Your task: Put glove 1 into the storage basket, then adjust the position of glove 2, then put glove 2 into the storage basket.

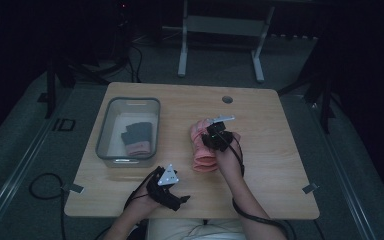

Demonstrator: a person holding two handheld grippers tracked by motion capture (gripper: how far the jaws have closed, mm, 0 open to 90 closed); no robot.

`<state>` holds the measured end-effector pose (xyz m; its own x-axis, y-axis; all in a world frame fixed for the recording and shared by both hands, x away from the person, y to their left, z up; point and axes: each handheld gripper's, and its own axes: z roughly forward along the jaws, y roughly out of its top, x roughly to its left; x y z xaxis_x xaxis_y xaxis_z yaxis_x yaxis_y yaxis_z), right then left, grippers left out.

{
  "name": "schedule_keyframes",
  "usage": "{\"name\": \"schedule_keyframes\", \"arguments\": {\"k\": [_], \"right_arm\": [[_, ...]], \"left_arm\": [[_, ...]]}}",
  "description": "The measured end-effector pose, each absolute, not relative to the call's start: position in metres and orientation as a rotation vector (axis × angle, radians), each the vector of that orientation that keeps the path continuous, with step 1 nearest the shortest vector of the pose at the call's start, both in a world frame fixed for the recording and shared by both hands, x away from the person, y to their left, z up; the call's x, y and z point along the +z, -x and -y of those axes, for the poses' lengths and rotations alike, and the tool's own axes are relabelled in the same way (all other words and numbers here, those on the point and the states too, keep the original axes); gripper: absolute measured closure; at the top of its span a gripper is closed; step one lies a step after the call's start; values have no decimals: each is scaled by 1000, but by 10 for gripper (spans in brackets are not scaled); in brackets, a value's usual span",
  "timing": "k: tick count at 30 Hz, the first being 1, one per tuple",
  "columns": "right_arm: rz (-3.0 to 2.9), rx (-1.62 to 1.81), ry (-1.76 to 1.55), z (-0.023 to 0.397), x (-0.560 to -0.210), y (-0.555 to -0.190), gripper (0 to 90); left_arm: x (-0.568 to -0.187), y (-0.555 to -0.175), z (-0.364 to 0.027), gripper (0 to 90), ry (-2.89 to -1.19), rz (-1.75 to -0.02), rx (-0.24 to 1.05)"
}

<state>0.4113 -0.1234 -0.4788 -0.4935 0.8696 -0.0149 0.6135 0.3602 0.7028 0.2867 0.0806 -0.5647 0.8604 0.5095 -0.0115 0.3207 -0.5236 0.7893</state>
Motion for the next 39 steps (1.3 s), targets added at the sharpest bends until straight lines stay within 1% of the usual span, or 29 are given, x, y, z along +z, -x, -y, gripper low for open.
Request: {"name": "schedule_keyframes", "arguments": {"k": [5, 14, 21, 23, 24, 25, 26, 27, 30, 34, 36, 39], "right_arm": [[-2246, 941, -1238, 125, -465, -406, 645], [-2243, 1023, -1210, 142, -448, -396, 634], [-2248, 1035, -1182, 159, -442, -393, 631], [-2260, 1027, -1149, 172, -440, -392, 625], [-2260, 1027, -1149, 172, -440, -392, 625], [-2265, 1026, -1117, 180, -440, -391, 627], [-2270, 1022, -1116, 184, -440, -392, 628], [-2275, 1029, -1108, 187, -440, -392, 627], [-2288, 1032, -1085, 193, -441, -394, 629], [-2295, 1046, -1068, 196, -442, -394, 629], [-2306, 1074, -1049, 199, -444, -395, 629], [-2309, 1085, -1060, 200, -446, -398, 639]], "left_arm": [[-565, -287, -81, 18, -2163, -599, 280], [-563, -286, -79, 18, -2167, -599, 294], [-548, -283, -74, 19, -2150, -640, 299], [-534, -281, -71, 35, -2105, -688, 314], [-534, -281, -71, 35, -2105, -688, 314], [-525, -281, -69, 35, -2091, -708, 320], [-525, -281, -69, 35, -2091, -708, 320], [-514, -283, -67, 35, -2055, -733, 312], [-504, -287, -65, 32, -2041, -751, 304], [-490, -296, -59, 33, -2057, -743, 341], [-479, -307, -52, 34, -2067, -727, 356], [-471, -321, -44, 36, -2075, -734, 349]]}}
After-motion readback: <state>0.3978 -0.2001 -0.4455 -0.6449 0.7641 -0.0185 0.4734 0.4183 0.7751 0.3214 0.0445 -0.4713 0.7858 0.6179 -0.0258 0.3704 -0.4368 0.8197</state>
